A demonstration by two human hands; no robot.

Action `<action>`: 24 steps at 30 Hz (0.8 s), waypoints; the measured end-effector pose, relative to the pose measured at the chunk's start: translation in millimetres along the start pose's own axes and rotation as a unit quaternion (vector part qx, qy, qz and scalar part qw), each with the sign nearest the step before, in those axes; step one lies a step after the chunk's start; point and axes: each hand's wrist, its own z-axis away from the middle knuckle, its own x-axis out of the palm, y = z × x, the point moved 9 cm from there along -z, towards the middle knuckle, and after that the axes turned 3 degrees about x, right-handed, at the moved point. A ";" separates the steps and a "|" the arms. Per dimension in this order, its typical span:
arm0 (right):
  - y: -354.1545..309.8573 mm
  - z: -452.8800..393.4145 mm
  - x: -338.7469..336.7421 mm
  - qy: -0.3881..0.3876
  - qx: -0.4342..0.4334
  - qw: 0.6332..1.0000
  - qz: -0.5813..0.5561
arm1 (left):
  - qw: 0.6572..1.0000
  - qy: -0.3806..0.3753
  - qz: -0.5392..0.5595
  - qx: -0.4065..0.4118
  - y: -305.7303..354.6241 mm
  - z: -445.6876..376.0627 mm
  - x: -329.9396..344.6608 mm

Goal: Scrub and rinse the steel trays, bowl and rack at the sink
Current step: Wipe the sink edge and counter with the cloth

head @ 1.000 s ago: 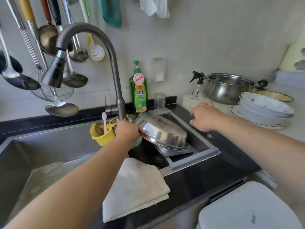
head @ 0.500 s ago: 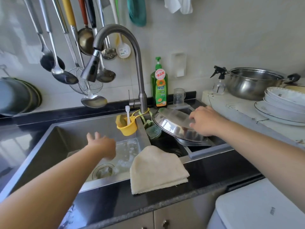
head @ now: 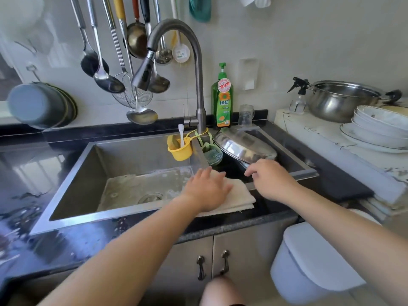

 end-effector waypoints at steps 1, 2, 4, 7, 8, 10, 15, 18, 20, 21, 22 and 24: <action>6.6 1.6 -5.9 0.012 0.012 1.000 -0.016 | 0.998 -0.019 -0.054 -0.005 9.0 0.9 14.7; 12.8 3.2 -11.9 0.024 0.021 0.999 -0.027 | 0.996 -0.023 -0.091 -0.004 15.7 1.9 24.6; 24.0 7.2 -20.4 0.041 0.028 0.998 -0.037 | 0.993 -0.021 -0.118 0.012 26.3 6.4 33.3; 33.3 11.1 -20.8 0.032 0.034 0.998 -0.031 | 0.990 -0.052 -0.125 0.029 34.2 19.7 42.0; 33.0 11.9 -20.4 0.031 0.036 0.998 -0.034 | 0.988 -0.064 -0.134 0.041 38.5 27.7 46.8; 23.2 14.1 -18.9 0.028 0.030 0.998 -0.043 | 0.983 -0.070 -0.156 0.072 47.0 44.4 57.4; -46.9 28.1 14.6 -0.047 -0.068 0.995 -0.056 | 0.990 -0.077 -0.101 0.062 15.1 61.2 40.9; -92.5 32.7 45.2 -0.084 -0.115 0.987 -0.072 | 0.991 -0.064 -0.115 0.034 -17.8 82.9 32.9; -125.7 33.9 63.9 -0.100 -0.142 0.981 -0.084 | 0.991 -0.048 -0.127 0.009 -47.0 107.0 29.5; -142.6 34.3 71.6 -0.104 -0.155 0.978 -0.090 | 0.991 -0.041 -0.131 -0.005 -65.7 121.0 26.7; -159.6 35.0 78.1 -0.108 -0.167 0.975 -0.096 | 0.990 -0.036 -0.131 -0.023 -88.8 137.6 22.1; -195.4 36.0 89.4 -0.120 -0.194 0.968 -0.105 | 0.989 -0.029 -0.120 -0.081 -150.7 179.0 10.7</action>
